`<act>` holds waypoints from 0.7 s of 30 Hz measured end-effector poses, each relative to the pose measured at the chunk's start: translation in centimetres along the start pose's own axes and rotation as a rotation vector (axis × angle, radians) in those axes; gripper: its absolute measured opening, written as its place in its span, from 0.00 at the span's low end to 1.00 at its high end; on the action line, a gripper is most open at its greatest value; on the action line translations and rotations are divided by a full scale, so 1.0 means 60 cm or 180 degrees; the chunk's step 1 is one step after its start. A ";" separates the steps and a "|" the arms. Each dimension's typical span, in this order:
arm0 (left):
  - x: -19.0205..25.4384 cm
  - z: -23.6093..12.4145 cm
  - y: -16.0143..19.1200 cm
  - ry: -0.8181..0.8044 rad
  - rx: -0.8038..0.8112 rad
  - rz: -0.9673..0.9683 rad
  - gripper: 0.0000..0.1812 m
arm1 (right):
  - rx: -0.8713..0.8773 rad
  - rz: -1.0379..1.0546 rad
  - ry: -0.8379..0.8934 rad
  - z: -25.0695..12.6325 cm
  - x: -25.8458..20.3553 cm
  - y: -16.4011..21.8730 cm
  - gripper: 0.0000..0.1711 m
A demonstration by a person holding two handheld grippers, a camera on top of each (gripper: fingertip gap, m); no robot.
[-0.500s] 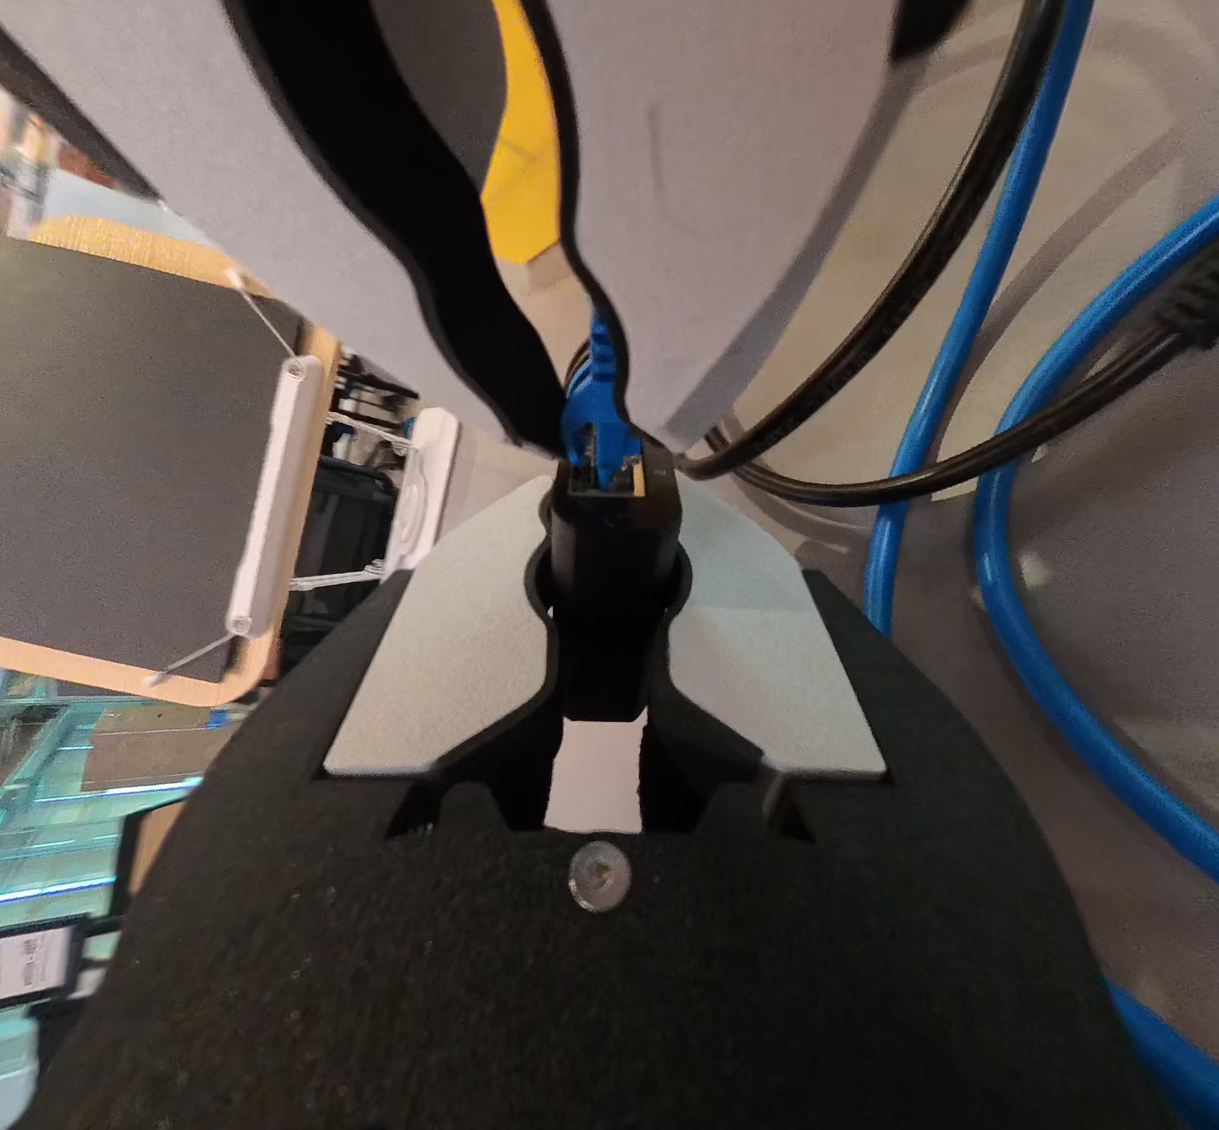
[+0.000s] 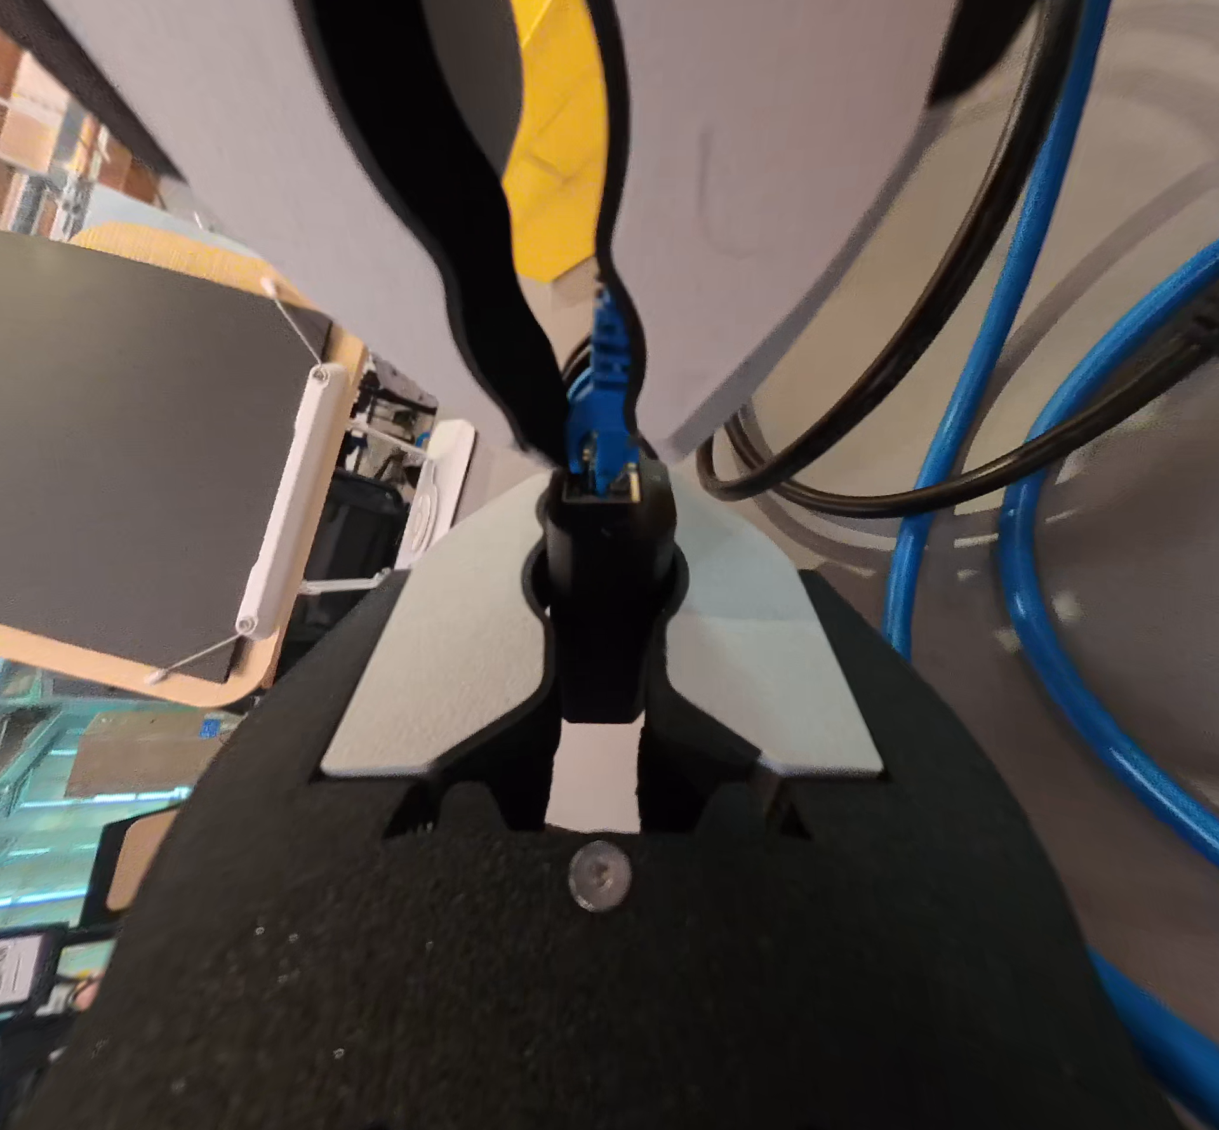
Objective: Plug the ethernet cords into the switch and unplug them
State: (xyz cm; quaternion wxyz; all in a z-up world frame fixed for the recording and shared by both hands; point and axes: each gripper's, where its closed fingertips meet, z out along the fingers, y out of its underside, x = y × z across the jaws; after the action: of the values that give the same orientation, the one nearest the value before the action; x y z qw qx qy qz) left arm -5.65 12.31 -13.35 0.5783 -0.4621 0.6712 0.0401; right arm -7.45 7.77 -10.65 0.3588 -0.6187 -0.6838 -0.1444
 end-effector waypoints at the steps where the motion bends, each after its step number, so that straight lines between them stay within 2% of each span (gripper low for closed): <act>1: 0.000 0.000 -0.001 -0.0016 0.0033 0.0035 0.15 | -0.0034 -0.0037 0.0062 -0.001 0.001 0.003 0.08; 6: 0.006 -0.003 -0.011 -0.0026 0.0134 0.0130 0.15 | 0.0007 0.0043 0.0167 -0.010 -0.005 0.007 0.08; 9: -0.016 0.011 0.054 -0.0087 -0.0270 0.0082 0.14 | -0.0084 0.0095 0.0089 -0.036 -0.012 0.032 0.07; 11: -0.048 -0.022 -0.010 -0.0318 0.0343 -0.0200 0.14 | -0.0048 0.0215 0.0217 -0.052 -0.004 0.043 0.07; 12: -0.039 -0.029 -0.044 -0.0386 0.0463 -0.0111 0.14 | -0.0056 0.0265 0.0212 -0.053 -0.003 0.043 0.07; 14: -0.027 -0.012 -0.046 -0.0398 0.0273 0.0052 0.14 | -0.0246 0.0349 0.0040 -0.044 -0.015 0.061 0.08; 17: -0.016 0.005 -0.003 -0.0244 0.0097 0.0008 0.14 | -0.0038 0.0388 -0.0013 -0.047 -0.032 0.047 0.08; 18: -0.013 0.007 0.005 -0.0228 0.0073 0.0022 0.14 | -0.0061 0.0383 -0.0045 -0.042 -0.041 0.045 0.09; 21: -0.002 0.012 0.012 -0.0042 0.0106 0.0021 0.14 | -0.0104 0.0519 -0.0215 -0.025 -0.065 0.040 0.23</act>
State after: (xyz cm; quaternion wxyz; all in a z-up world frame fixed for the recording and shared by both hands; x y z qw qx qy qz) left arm -5.60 13.20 -13.79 0.5902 -0.4499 0.6694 0.0339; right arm -4.79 4.37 -12.84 0.3360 -0.6826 -0.6405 -0.1049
